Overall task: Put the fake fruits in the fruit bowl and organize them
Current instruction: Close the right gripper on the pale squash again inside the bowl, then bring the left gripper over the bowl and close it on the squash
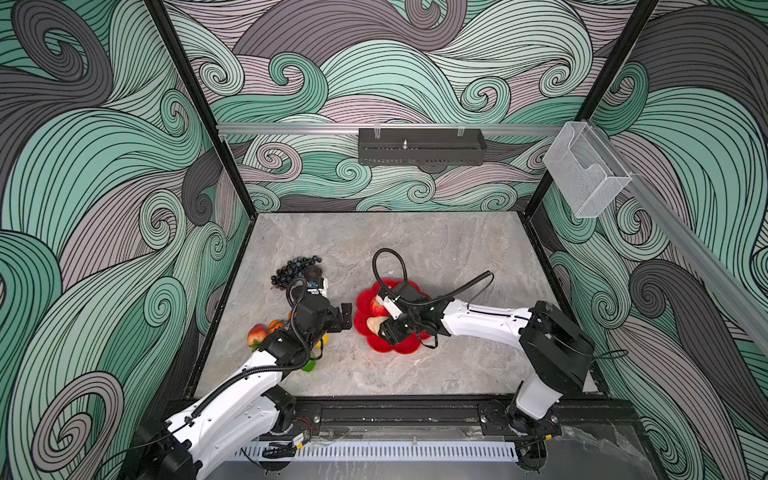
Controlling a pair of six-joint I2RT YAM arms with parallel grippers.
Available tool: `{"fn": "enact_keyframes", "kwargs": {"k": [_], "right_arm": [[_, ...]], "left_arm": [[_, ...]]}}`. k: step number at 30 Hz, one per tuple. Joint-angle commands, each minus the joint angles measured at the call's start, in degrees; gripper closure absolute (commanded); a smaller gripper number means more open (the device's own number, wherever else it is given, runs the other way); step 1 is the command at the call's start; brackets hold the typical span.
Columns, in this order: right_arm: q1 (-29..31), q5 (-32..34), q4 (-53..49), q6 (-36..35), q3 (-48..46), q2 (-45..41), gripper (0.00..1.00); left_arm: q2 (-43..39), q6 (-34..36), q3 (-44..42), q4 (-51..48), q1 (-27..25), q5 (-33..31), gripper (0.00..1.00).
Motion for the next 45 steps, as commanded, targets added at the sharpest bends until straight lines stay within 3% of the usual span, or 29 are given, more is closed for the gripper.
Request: {"fn": "enact_keyframes", "kwargs": {"k": [1, 13, 19, 29, 38, 45], "right_arm": [[0.14, -0.74, 0.82, -1.2, 0.47, 0.15, 0.44], [0.18, -0.54, 2.5, -2.68, -3.7, -6.35, 0.77], [0.2, -0.4, 6.48, -2.34, -7.97, -12.57, 0.8], [0.15, 1.65, 21.41, -0.61, -16.15, -19.36, 0.85], [0.54, 0.02, 31.24, 0.15, -19.74, -20.89, 0.88], [1.52, 0.58, 35.39, 0.52, -21.63, -20.81, 0.88]], "left_arm": [[0.42, 0.36, 1.92, 0.07, 0.32, -1.32, 0.02], [0.9, 0.33, 1.85, 0.46, 0.32, -0.88, 0.02], [0.57, -1.63, 1.99, 2.86, 0.35, 5.6, 0.02], [5.1, -13.72, 7.1, 4.66, 0.25, 27.78, 0.01], [9.4, -18.82, 6.65, 11.55, -0.07, 34.1, 0.02], [12.52, -19.41, 8.12, 12.64, -1.56, 36.1, 0.19]]}}
